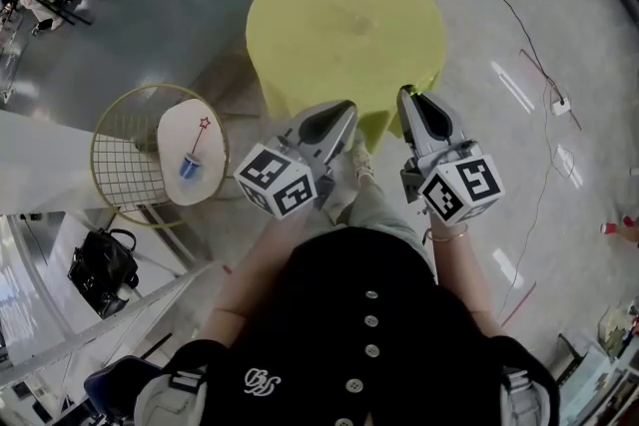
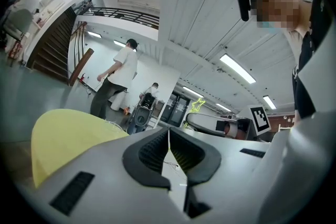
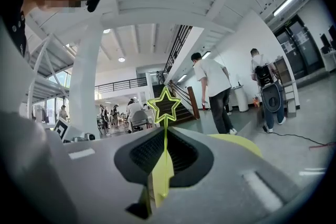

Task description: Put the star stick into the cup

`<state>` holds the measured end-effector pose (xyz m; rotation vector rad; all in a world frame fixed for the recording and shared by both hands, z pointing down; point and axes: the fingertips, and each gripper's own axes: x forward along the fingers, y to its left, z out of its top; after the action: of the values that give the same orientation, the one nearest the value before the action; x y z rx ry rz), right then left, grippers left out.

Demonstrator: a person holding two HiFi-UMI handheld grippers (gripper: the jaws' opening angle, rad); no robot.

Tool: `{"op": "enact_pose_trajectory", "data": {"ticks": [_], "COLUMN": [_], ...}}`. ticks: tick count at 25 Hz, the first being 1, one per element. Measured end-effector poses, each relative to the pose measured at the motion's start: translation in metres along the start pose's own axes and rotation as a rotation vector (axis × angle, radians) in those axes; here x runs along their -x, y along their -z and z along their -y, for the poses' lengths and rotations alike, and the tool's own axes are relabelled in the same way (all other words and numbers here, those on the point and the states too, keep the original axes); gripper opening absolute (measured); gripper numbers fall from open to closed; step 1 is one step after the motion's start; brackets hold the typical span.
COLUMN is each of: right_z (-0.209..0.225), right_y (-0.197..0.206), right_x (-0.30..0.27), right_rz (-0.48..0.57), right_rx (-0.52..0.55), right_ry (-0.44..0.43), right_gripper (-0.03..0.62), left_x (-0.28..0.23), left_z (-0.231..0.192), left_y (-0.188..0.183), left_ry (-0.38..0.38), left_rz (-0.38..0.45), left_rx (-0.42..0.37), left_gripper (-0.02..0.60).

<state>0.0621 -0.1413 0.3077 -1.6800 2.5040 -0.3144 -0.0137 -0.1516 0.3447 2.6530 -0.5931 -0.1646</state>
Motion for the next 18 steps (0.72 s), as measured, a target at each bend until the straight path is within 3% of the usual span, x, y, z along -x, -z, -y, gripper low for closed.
{"op": "enact_pose_trajectory", "data": {"ticks": [6,18], "right_z": [0.018,0.100], "right_y": [0.004,-0.012], "right_x": [-0.036,-0.116], "right_rz": [-0.029,-0.055], "right_rx": [0.007,-0.028], "right_ry": [-0.023,-0.072], "right_gripper": [0.015,0.015], "left_x": [-0.014,-0.091], "left_z": [-0.036,-0.098], "left_y": [-0.007,-0.024], "left_ry": [-0.029,-0.082], "left_rz": [0.023,0.018], "left_rx": [0.021,0.052], "left_gripper": [0.020,0.020]}}
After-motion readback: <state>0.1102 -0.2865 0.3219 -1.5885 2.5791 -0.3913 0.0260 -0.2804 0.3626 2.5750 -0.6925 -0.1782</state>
